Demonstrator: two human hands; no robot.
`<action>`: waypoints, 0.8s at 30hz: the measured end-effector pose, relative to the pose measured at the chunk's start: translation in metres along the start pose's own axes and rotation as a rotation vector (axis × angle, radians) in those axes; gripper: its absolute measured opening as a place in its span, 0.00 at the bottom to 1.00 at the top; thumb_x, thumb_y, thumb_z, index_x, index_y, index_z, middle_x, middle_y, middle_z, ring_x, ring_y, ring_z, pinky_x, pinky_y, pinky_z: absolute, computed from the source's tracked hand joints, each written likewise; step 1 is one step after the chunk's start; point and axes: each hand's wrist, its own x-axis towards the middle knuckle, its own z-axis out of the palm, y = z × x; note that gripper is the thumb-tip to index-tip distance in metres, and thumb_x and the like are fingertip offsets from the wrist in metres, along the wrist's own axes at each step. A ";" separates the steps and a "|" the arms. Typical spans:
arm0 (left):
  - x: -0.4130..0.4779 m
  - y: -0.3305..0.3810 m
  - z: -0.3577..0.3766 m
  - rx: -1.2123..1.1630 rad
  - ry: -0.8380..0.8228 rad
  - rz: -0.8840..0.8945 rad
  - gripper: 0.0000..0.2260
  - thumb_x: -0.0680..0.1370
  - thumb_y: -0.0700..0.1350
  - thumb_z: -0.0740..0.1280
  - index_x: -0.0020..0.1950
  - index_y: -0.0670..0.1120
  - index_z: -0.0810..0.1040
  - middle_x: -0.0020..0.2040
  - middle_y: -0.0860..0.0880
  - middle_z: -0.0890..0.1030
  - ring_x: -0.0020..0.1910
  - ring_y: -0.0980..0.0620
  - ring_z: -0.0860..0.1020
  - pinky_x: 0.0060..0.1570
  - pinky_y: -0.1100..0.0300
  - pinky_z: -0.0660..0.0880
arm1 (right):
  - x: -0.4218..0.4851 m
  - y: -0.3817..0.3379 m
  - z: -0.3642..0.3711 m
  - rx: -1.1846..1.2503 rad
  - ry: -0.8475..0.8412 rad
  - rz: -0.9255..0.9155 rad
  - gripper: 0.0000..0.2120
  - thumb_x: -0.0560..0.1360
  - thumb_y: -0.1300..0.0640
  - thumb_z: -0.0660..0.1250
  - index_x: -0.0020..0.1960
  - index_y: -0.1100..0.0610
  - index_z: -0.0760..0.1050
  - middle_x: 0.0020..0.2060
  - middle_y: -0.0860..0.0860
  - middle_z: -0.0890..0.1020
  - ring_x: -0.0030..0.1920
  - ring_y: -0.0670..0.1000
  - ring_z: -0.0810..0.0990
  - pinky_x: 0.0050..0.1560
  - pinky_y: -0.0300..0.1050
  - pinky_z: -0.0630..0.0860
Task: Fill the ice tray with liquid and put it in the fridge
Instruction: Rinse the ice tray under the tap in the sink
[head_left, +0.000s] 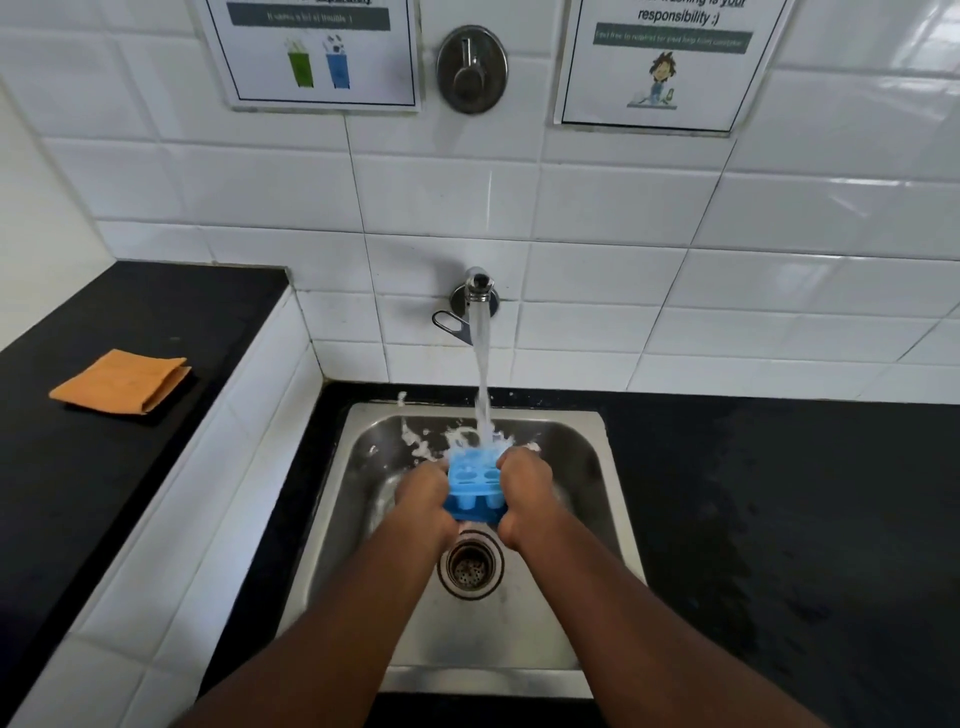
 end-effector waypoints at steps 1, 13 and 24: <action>0.004 0.002 0.006 0.025 0.003 0.011 0.08 0.82 0.38 0.64 0.54 0.37 0.82 0.49 0.36 0.85 0.44 0.38 0.85 0.41 0.45 0.84 | 0.002 -0.004 0.000 -0.011 0.024 -0.011 0.11 0.80 0.62 0.59 0.56 0.62 0.79 0.51 0.61 0.85 0.50 0.62 0.86 0.51 0.60 0.85; 0.025 -0.002 0.026 -0.060 -0.353 -0.102 0.25 0.79 0.58 0.57 0.61 0.41 0.82 0.54 0.39 0.85 0.57 0.37 0.81 0.63 0.37 0.73 | 0.017 -0.034 0.004 -0.001 0.006 -0.096 0.07 0.77 0.62 0.62 0.46 0.62 0.78 0.38 0.58 0.82 0.35 0.57 0.82 0.40 0.50 0.81; 0.031 0.010 0.053 0.371 -0.316 -0.026 0.23 0.83 0.61 0.60 0.61 0.41 0.77 0.55 0.36 0.82 0.58 0.39 0.82 0.59 0.45 0.76 | 0.023 -0.039 -0.024 0.023 0.024 0.035 0.06 0.72 0.62 0.65 0.49 0.58 0.75 0.48 0.61 0.80 0.47 0.64 0.80 0.45 0.65 0.80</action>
